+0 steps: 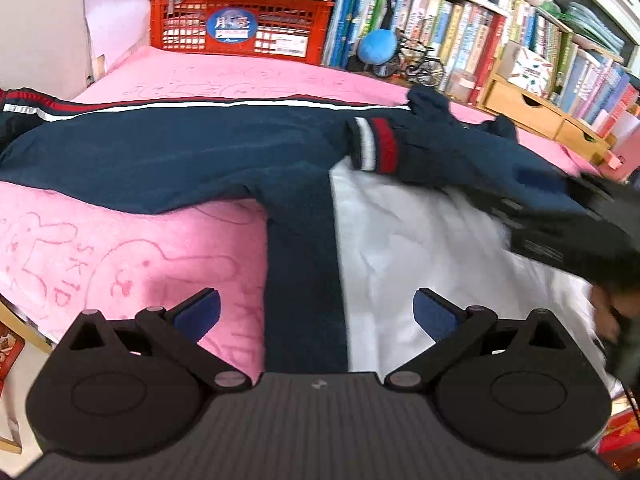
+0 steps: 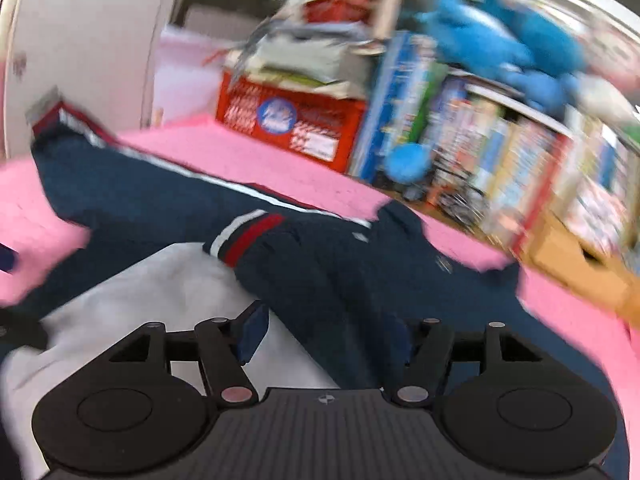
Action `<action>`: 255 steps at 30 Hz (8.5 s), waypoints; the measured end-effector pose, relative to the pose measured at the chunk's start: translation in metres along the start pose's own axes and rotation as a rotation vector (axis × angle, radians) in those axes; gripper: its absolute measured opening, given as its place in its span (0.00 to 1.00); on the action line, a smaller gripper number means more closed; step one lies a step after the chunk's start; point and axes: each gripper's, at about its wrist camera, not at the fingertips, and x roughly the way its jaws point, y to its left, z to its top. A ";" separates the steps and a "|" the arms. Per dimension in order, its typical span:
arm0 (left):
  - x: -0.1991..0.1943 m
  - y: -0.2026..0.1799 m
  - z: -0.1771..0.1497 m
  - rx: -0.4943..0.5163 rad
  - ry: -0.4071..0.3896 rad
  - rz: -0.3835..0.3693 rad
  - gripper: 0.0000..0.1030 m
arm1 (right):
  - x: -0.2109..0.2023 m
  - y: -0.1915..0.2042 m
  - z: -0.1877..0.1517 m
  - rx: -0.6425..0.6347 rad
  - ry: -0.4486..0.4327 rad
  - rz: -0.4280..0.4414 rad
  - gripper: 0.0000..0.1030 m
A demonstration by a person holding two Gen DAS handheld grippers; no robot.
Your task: Fold clothes
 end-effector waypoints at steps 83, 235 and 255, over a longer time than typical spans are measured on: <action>-0.002 0.198 0.013 -0.395 -0.327 0.481 1.00 | -0.128 0.040 -0.106 0.264 0.051 -0.235 1.00; -0.055 -0.093 -0.130 0.276 0.042 0.076 1.00 | -0.177 0.011 -0.170 0.469 0.253 -0.144 0.94; -0.049 -0.091 -0.148 0.297 0.091 0.083 1.00 | -0.183 0.019 -0.184 0.487 0.304 -0.129 0.97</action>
